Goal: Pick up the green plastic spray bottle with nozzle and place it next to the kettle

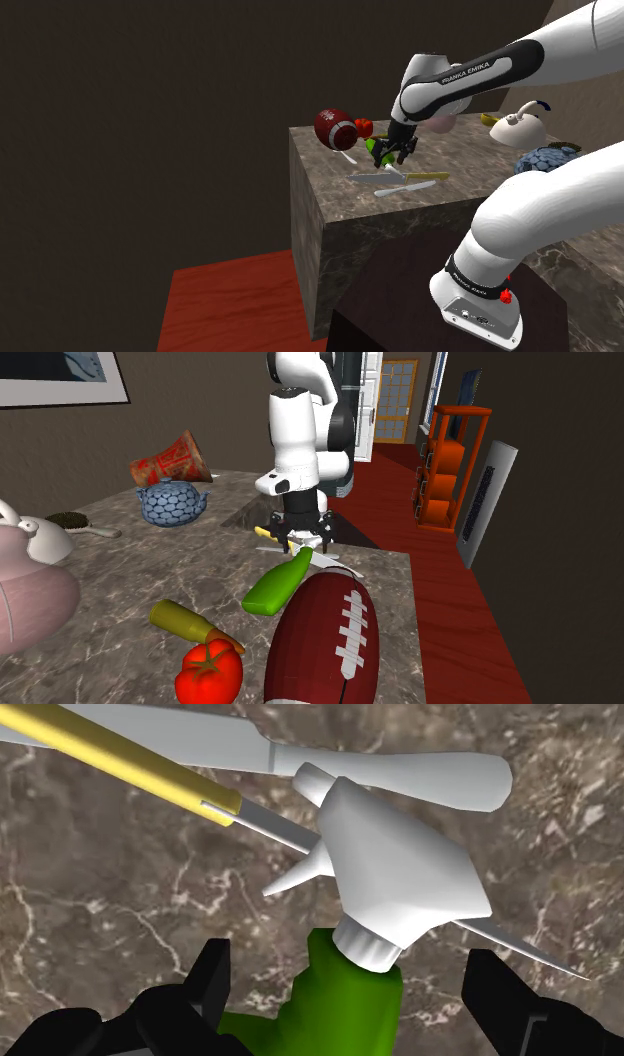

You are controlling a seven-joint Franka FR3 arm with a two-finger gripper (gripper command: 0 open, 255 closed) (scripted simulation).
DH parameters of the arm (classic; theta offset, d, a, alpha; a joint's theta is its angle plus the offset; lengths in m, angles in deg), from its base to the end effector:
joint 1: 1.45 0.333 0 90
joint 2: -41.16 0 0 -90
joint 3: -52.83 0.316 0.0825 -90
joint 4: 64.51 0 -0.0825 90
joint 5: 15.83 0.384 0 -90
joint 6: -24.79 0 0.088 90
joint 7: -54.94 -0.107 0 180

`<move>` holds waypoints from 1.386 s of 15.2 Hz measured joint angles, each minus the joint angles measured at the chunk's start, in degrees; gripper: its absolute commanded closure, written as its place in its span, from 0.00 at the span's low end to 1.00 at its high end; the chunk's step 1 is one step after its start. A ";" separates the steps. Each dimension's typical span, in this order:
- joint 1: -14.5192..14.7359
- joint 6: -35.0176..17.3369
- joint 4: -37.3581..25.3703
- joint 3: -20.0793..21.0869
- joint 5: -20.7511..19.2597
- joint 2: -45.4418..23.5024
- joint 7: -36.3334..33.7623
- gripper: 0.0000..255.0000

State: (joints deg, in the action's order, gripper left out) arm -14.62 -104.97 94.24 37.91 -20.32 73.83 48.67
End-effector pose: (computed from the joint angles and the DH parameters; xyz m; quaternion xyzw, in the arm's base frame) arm 0.3144 -0.1612 0.3768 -0.9660 0.2543 -0.0322 0.0340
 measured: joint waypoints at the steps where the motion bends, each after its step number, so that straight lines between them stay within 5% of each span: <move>1: 0.00 0.00 0.00 0.00 0.00 0.00 0.00 1.00; 11: 0.00 -0.01 -0.01 0.00 0.00 0.01 0.00 1.00; 21: -0.11 8.58 -4.67 1.21 0.20 3.97 -0.79 1.00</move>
State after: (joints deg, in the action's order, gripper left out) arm -14.72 -96.38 89.57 39.12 -20.11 77.79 47.88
